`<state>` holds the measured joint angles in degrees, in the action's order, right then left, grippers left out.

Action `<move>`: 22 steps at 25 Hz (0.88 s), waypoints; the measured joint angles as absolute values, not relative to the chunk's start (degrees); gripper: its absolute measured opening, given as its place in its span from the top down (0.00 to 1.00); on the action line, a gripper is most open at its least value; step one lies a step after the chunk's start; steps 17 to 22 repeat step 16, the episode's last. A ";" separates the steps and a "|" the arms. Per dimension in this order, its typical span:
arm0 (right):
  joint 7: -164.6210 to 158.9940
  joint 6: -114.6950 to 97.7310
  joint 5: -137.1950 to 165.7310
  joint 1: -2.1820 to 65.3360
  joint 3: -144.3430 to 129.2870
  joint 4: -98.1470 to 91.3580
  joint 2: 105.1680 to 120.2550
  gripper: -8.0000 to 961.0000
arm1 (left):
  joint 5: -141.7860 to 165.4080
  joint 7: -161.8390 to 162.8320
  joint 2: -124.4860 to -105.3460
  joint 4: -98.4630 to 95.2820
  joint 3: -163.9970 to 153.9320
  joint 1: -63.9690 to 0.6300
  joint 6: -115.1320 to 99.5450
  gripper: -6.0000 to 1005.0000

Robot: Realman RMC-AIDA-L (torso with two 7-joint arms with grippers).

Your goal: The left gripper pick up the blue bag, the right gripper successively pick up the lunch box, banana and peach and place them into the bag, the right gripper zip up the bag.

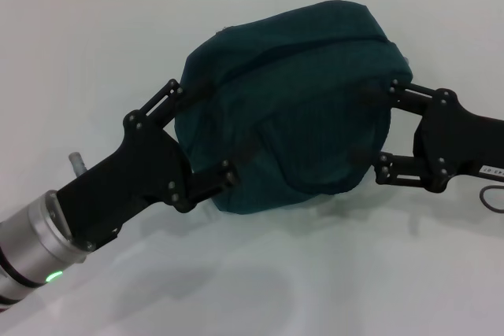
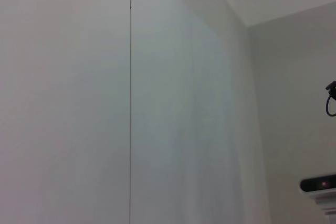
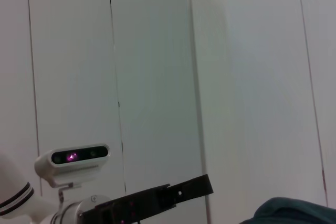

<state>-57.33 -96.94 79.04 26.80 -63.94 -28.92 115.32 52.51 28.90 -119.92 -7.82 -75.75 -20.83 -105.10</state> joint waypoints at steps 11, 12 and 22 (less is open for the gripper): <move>-54.21 -100.32 81.00 26.66 -65.45 -28.92 115.15 0.18 | 53.18 29.45 -119.41 -8.41 -76.01 -20.14 -106.28 0.15; -54.21 -100.77 81.50 26.70 -65.52 -29.01 115.06 0.18 | 53.98 29.62 -119.25 -8.48 -76.09 -20.12 -106.54 0.15; -54.20 -102.32 84.28 26.71 -65.81 -30.35 114.87 0.18 | 58.97 29.74 -118.27 -9.43 -76.17 -20.19 -106.95 0.15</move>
